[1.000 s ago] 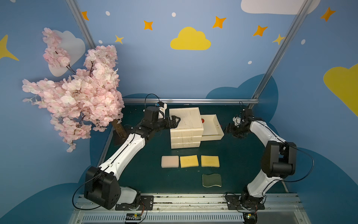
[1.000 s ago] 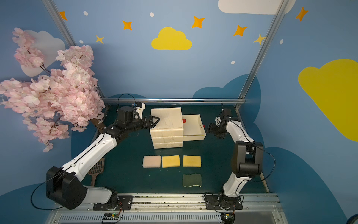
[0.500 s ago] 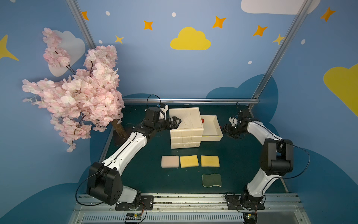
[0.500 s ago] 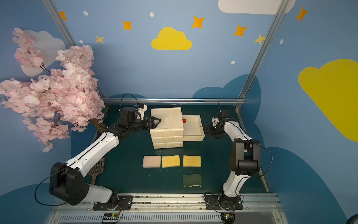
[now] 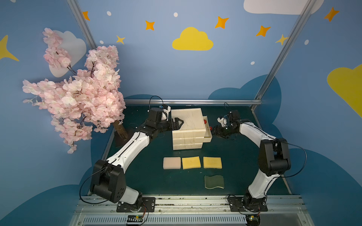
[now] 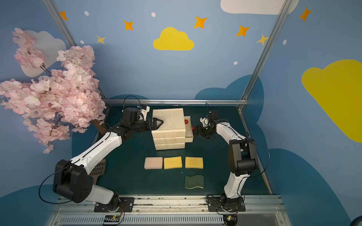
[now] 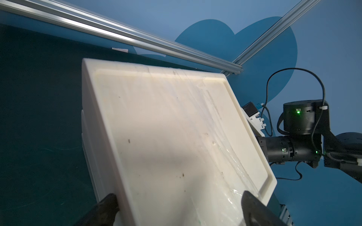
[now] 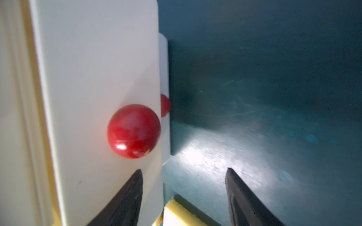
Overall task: Take the sponge out of the drawer
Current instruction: Close the drawer of the storage box, then open the drawer in the storage box.
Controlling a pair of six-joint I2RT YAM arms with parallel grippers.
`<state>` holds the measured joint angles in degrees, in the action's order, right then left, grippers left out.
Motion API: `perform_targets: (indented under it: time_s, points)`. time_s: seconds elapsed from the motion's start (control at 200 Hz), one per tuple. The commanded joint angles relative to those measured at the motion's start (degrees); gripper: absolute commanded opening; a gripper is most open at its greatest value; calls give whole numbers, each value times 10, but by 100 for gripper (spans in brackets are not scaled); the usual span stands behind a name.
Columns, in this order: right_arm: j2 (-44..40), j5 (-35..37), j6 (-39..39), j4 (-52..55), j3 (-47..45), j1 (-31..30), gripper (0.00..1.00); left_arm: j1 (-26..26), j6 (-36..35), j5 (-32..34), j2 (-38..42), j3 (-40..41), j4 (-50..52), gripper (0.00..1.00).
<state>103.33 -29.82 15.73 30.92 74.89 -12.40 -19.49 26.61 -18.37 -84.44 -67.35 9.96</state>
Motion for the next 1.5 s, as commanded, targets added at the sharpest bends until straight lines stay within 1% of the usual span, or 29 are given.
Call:
perform_targets:
  time_s: [0.0,0.14,0.27,0.471,0.546,0.591,0.746,0.841,0.926,1.011,1.101,1.181,1.261,1.367,1.492]
  points:
    - [2,-41,16,-31,14,-9,66,-2,-4,-25,-1,-10,-12,98]
    - [13,-72,20,-55,14,-31,66,-3,-4,-21,2,-9,-13,98]
    - [24,-75,14,-55,22,-50,66,-3,-2,-23,3,-9,-13,98]
    - [22,-64,3,-47,23,-54,65,-3,-9,-14,13,-9,-6,98]
    - [16,-46,-3,-34,24,-47,65,-3,-19,-2,22,-14,6,98]
    - [8,-47,-3,-33,18,-35,65,-3,-30,6,31,-20,15,98]
    - [-15,-86,15,-66,-17,18,64,-3,-61,26,66,-41,39,98]
    - [-4,-119,11,-68,-17,35,64,-6,-75,7,78,-61,46,97]
    - [18,-145,11,-70,-10,41,64,-15,-83,-23,77,-78,46,97]
    - [39,-176,13,-78,-3,41,62,-29,-86,-50,63,-91,40,97]
    - [68,-217,18,-91,4,41,62,-49,-94,-56,39,-105,42,96]
    - [94,-242,25,-100,11,41,61,-62,-90,-77,15,-112,31,97]
    - [117,-260,34,-109,15,41,60,-66,-73,-100,-8,-110,8,96]
    - [138,-266,43,-124,17,41,60,-67,-57,-117,-31,-107,-13,96]
    - [159,-278,54,-142,22,36,60,-67,-51,-122,-48,-106,-13,96]
